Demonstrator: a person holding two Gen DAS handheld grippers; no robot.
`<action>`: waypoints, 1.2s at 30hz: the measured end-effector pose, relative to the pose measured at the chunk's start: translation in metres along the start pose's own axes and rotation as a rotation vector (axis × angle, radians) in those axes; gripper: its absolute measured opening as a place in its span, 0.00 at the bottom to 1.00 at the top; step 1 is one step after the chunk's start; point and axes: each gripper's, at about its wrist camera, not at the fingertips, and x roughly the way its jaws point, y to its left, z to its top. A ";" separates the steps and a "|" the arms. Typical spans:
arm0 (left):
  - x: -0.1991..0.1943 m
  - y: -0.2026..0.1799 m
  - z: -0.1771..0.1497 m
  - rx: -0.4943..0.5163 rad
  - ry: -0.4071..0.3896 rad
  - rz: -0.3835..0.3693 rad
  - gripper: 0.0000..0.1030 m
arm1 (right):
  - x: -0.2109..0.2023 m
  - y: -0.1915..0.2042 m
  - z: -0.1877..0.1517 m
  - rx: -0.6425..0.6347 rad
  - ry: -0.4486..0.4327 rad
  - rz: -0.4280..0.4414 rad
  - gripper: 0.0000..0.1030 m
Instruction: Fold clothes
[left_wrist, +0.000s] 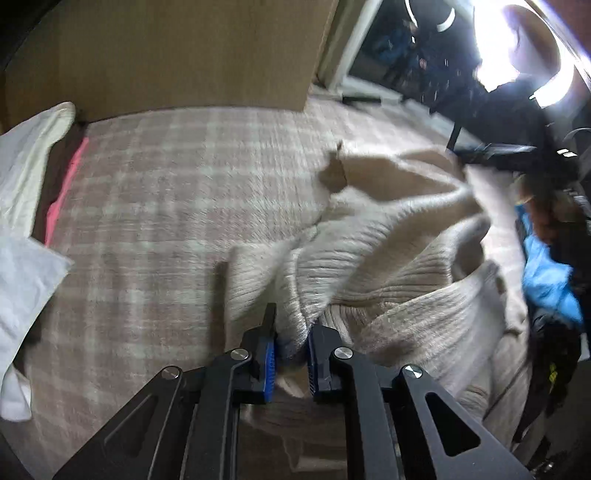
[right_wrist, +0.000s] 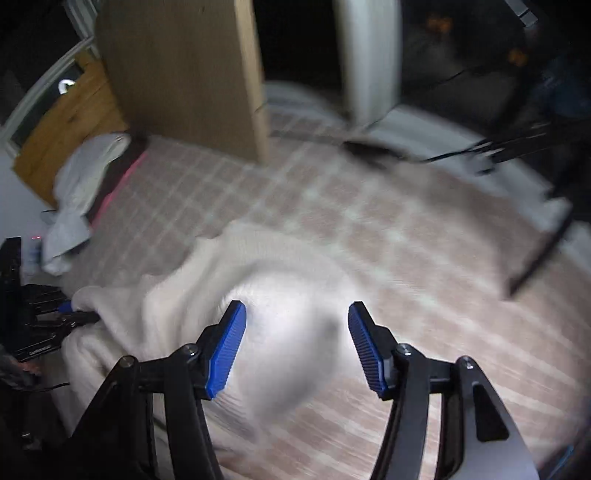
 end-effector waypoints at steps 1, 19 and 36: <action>-0.007 0.005 -0.002 -0.020 -0.011 -0.005 0.12 | 0.005 0.002 -0.001 -0.015 0.016 0.043 0.55; -0.020 0.024 -0.023 -0.022 0.040 0.082 0.11 | -0.091 0.010 -0.056 -0.133 -0.206 -0.024 0.60; -0.005 0.020 -0.017 -0.034 0.013 0.090 0.10 | 0.047 0.025 -0.003 -0.390 0.024 -0.062 0.14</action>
